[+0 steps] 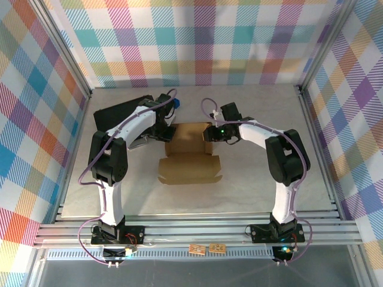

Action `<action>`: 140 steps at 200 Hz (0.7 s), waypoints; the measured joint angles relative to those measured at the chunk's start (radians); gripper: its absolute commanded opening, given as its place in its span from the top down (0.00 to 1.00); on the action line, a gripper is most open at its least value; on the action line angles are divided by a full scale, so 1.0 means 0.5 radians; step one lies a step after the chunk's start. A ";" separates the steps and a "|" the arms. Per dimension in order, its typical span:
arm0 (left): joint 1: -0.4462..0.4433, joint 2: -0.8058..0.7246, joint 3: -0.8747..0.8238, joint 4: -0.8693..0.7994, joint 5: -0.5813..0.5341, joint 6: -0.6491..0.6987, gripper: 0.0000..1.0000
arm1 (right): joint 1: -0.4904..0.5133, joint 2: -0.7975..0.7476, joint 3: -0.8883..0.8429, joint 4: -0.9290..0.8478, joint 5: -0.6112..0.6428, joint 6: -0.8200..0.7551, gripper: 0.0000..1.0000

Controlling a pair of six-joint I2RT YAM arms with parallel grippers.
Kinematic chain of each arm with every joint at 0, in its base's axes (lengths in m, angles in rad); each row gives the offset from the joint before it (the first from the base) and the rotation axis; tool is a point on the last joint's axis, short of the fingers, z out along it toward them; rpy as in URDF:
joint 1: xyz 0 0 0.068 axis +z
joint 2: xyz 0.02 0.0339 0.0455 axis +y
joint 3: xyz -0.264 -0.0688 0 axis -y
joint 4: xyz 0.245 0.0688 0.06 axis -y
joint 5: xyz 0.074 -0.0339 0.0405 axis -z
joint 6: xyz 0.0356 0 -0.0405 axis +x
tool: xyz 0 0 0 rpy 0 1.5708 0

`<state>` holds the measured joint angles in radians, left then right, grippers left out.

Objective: Fold the paper box

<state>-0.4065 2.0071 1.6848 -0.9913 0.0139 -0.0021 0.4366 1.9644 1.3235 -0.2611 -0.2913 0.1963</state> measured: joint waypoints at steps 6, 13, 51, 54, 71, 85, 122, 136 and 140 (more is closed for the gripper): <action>-0.003 0.005 0.005 0.002 -0.002 0.000 1.00 | 0.024 0.022 0.024 -0.023 0.055 0.003 0.64; -0.006 0.009 0.010 -0.001 -0.011 0.000 1.00 | 0.050 0.043 0.051 -0.047 0.120 0.008 0.66; -0.006 0.027 0.036 -0.025 -0.054 -0.006 1.00 | 0.153 0.088 0.198 -0.198 0.439 0.055 0.78; -0.006 0.027 0.036 -0.025 -0.057 -0.008 1.00 | 0.162 0.089 0.204 -0.208 0.462 0.064 0.79; -0.006 0.027 0.037 -0.026 -0.064 -0.009 1.00 | 0.185 0.095 0.227 -0.241 0.536 0.100 0.84; -0.007 0.031 0.040 -0.027 -0.068 -0.011 1.00 | 0.200 0.097 0.240 -0.264 0.581 0.117 0.89; -0.007 0.043 0.060 -0.047 -0.076 -0.031 1.00 | 0.216 0.097 0.249 -0.290 0.645 0.149 1.00; -0.008 0.044 0.063 -0.051 -0.079 -0.053 1.00 | 0.220 0.096 0.249 -0.290 0.665 0.158 1.00; -0.008 0.046 0.065 -0.053 -0.081 -0.057 1.00 | 0.223 0.096 0.249 -0.290 0.671 0.160 1.00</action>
<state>-0.4103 2.0300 1.7172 -1.0176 -0.0265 -0.0307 0.5480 2.0125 1.4479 -0.4061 0.0441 0.2764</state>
